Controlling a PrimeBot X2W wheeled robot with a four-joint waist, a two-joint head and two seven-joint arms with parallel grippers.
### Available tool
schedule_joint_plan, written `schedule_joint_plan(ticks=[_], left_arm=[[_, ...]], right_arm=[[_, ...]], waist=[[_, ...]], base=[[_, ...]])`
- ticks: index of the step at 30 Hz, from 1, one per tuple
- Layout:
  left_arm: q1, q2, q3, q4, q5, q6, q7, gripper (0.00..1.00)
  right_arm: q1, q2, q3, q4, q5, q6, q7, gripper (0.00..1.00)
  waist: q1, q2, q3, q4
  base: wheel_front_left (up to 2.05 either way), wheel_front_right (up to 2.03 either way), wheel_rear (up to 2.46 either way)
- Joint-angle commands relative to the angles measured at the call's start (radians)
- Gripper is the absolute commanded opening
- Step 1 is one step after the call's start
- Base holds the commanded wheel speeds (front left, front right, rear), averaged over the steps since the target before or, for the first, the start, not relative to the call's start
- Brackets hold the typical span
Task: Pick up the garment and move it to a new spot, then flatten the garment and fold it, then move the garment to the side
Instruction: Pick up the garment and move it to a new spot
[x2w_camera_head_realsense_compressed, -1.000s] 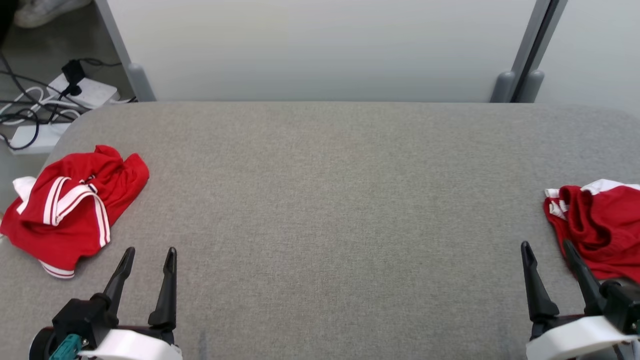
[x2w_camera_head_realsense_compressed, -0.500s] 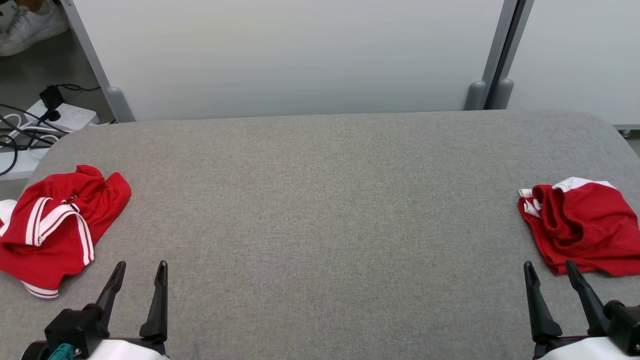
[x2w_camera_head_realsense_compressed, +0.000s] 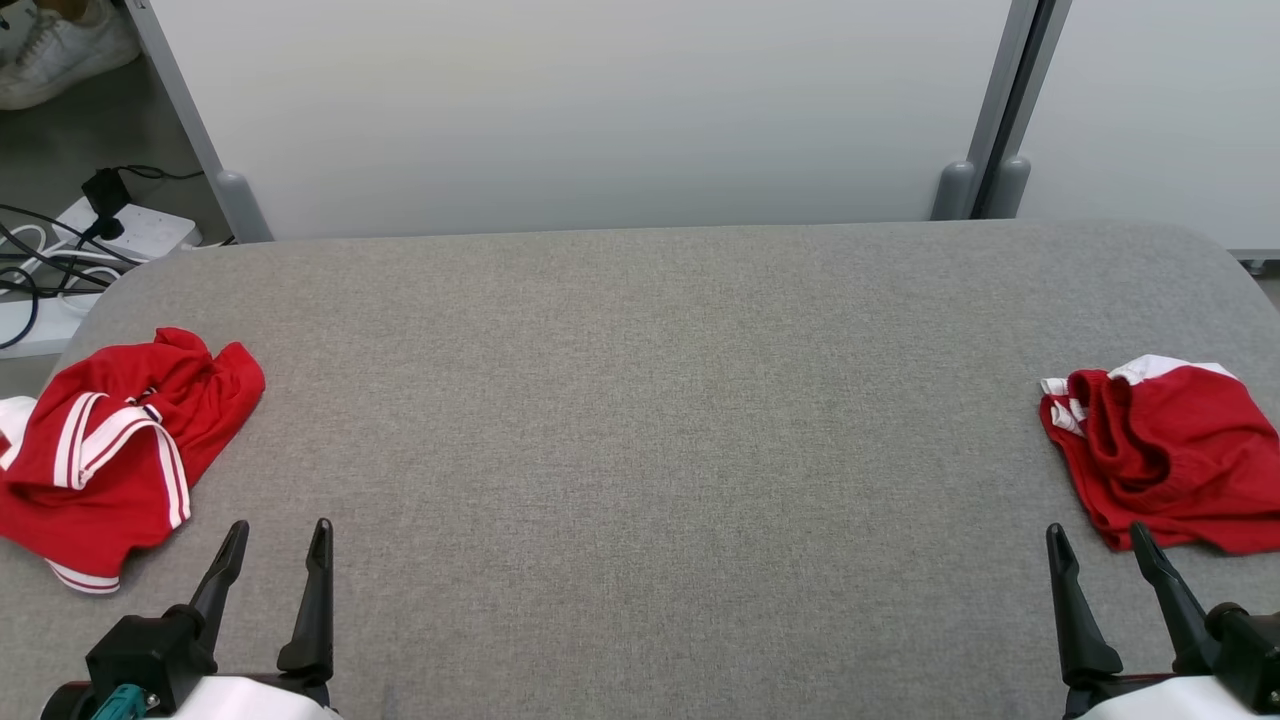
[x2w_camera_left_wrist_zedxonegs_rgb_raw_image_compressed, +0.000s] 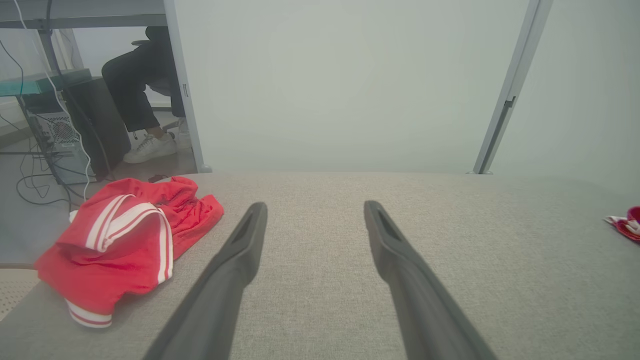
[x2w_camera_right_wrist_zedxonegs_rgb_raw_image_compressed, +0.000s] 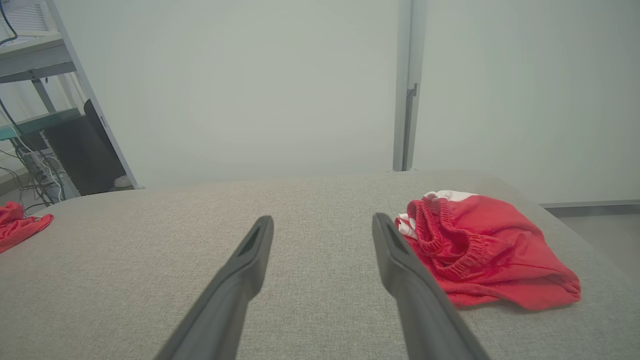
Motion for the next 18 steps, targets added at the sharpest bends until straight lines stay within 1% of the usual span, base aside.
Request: schedule_joint_plan(ticks=[1,6,9,13,18], left_arm=[[-0.028,0.027,0.044,-0.027,-0.007,0.01,-0.002,1.0],[-0.03,0.03,0.043,-0.03,-0.007,0.015,0.0,1.0],[-0.04,0.03,0.042,-0.031,-0.006,0.015,0.001,1.0],[-0.049,0.029,0.042,-0.038,-0.001,0.022,-0.003,1.0],[-0.034,0.029,0.054,-0.045,-0.004,0.036,-0.012,1.0]], right_arm=[[-0.02,-0.013,0.02,-0.034,-0.007,0.004,0.003,1.0],[-0.016,-0.012,0.016,-0.037,-0.008,0.004,0.005,1.0],[-0.014,-0.011,0.016,-0.041,-0.006,0.004,0.006,1.0],[-0.018,-0.011,0.028,-0.051,-0.007,0.004,0.014,1.0],[-0.033,-0.021,0.045,-0.057,-0.006,0.004,0.021,1.0]], waist=[[0.0,-0.0001,-0.001,0.001],[0.0,-0.0001,-0.003,0.011],[0.0,-0.0001,-0.001,0.034],[0.0,-0.0001,0.01,0.093],[0.0,-0.0001,0.017,0.197]], base=[[0.0,0.0,0.0],[0.0,0.0,0.0],[0.0,0.0,0.0],[0.0,0.0,0.0],[0.0,0.0,0.0]])
